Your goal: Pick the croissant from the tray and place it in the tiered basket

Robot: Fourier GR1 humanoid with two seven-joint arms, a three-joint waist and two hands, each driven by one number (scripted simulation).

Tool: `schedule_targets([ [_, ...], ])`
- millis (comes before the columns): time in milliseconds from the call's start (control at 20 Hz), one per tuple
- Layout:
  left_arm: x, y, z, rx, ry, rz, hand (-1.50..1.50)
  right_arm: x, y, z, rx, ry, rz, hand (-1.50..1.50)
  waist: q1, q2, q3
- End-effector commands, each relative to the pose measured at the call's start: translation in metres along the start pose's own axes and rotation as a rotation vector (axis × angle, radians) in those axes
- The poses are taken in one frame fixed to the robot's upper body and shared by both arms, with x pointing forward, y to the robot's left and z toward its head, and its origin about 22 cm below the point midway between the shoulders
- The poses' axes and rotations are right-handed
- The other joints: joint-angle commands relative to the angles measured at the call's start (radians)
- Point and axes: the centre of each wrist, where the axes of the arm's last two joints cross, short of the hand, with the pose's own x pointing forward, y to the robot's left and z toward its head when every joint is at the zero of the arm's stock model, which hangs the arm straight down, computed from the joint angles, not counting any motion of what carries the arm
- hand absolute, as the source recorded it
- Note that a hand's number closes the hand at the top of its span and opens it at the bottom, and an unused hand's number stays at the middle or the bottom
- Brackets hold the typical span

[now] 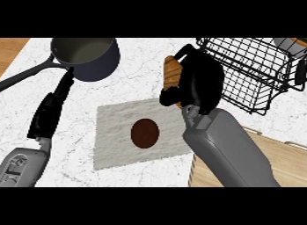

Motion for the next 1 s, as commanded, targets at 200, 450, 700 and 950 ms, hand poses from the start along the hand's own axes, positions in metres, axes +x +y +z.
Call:
schedule_targets([
  [200, 0.007, 0.006, -0.008, 0.017, 0.008, 0.006, 0.0, 0.085, -0.028, -0.018, -0.336, 0.103, -0.019, 1.5, -0.018, -0.005, 0.001],
  [450, -0.01, 0.0, 0.001, 0.038, 0.032, -0.018, 0.0, 0.127, -0.049, -0.029, -0.354, 0.141, 0.098, 1.5, -0.043, -0.01, 0.002],
  [700, -0.015, 0.0, 0.001, 0.046, 0.032, 0.013, 0.0, 0.133, -0.053, -0.058, -0.312, 0.142, -0.031, 1.5, -0.046, 0.006, 0.003],
  [950, -0.009, 0.026, 0.003, 0.065, 0.042, 0.002, 0.0, 0.131, -0.038, -0.082, -0.275, 0.099, 0.108, 1.5, -0.084, -0.004, 0.005],
])
